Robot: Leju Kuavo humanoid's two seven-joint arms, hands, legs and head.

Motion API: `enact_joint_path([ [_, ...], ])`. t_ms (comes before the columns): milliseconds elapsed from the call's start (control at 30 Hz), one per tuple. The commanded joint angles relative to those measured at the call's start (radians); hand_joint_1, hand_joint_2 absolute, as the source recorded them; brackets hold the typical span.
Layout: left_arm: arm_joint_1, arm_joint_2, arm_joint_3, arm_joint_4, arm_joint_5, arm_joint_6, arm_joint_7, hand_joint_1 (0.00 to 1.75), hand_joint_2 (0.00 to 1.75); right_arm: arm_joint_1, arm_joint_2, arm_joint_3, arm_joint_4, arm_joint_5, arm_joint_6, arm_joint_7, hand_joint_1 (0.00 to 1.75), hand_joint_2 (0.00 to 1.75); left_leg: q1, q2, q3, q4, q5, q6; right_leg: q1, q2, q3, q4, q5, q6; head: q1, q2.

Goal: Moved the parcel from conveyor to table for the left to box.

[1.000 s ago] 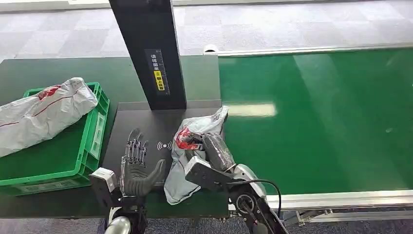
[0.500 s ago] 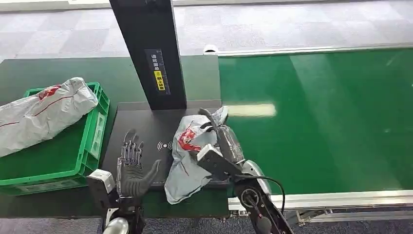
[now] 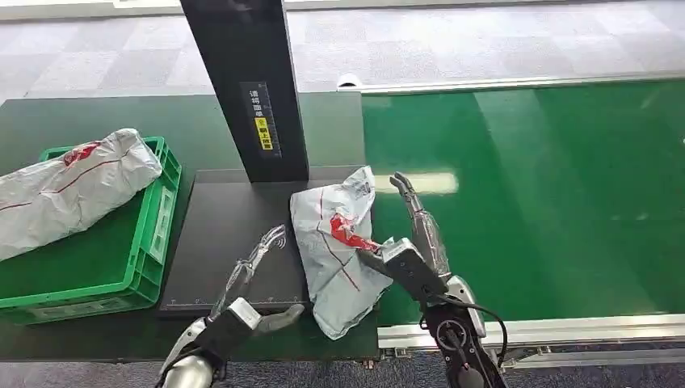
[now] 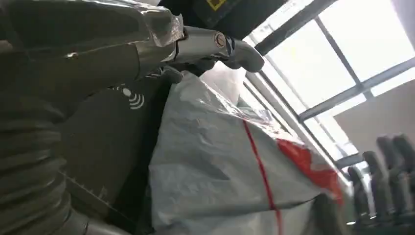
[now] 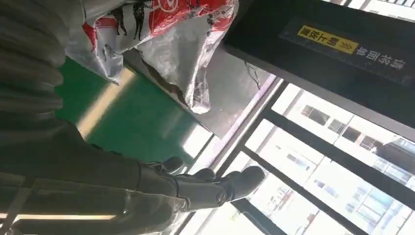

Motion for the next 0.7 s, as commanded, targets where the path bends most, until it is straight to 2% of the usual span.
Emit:
enact_joint_path([
  [33, -0.237, 0.088, -0.251, 0.356, -0.379, 0.003, 0.096, 0.0, 1.75, -0.077, -0.012, -0.009, 0.029, -0.034, 0.043, 0.005, 0.0, 1.75, -0.001, -0.002, 0.001, -0.001, 0.001, 0.0, -0.001, -0.004, 0.002, 0.0, 0.0, 0.0, 0.0, 0.0],
  [233, -0.37, 0.034, -0.4, 0.642, -0.54, 0.094, 0.123, 0.0, 1.75, -0.06, -0.01, -0.011, -0.007, -0.042, 0.047, 0.009, 0.0, 1.75, 0.0, -0.004, 0.003, -0.002, 0.002, -0.001, 0.0, -0.006, 0.005, -0.003, 0.0, 0.001, 0.0, 0.0],
  [367, -0.438, -0.044, -0.402, 0.745, -0.515, 0.143, 0.132, 0.0, 1.75, -0.05, -0.01, -0.011, -0.006, -0.042, 0.05, 0.008, 0.0, 1.75, 0.001, -0.004, 0.004, -0.002, 0.002, -0.001, 0.001, -0.007, 0.006, -0.003, 0.0, 0.001, 0.0, 0.0],
  [500, -0.447, -0.08, -0.374, 0.735, -0.461, 0.175, 0.152, 0.0, 1.75, -0.051, -0.008, -0.005, -0.01, -0.043, 0.052, 0.008, 0.0, 1.75, 0.0, -0.002, 0.001, 0.0, 0.001, -0.001, 0.0, -0.003, 0.003, -0.001, 0.001, 0.0, 0.0, 0.0],
  [533, -0.449, -0.083, -0.375, 0.734, -0.461, 0.174, 0.152, 1.64, 1.75, -0.052, -0.006, -0.004, -0.01, -0.043, 0.052, 0.008, 0.0, 1.75, 0.0, -0.002, 0.002, -0.001, 0.002, -0.001, 0.0, -0.004, 0.004, -0.002, 0.001, 0.001, 0.0, 0.0],
  [567, -0.448, -0.086, -0.37, 0.732, -0.45, 0.176, 0.153, 1.75, 1.75, -0.052, -0.005, -0.003, -0.009, -0.044, 0.052, 0.009, 0.0, 1.75, 0.0, -0.001, 0.001, 0.0, 0.001, -0.001, 0.0, -0.003, 0.003, -0.001, 0.001, 0.001, 0.0, 0.0],
  [700, -0.438, -0.088, -0.349, 0.706, -0.408, 0.217, 0.147, 1.75, 1.75, -0.048, 0.0, -0.003, -0.019, -0.046, 0.049, 0.011, 0.0, 1.75, 0.001, -0.004, 0.001, 0.0, 0.002, -0.001, 0.001, -0.006, 0.004, -0.002, 0.001, 0.001, 0.0, 0.0],
])
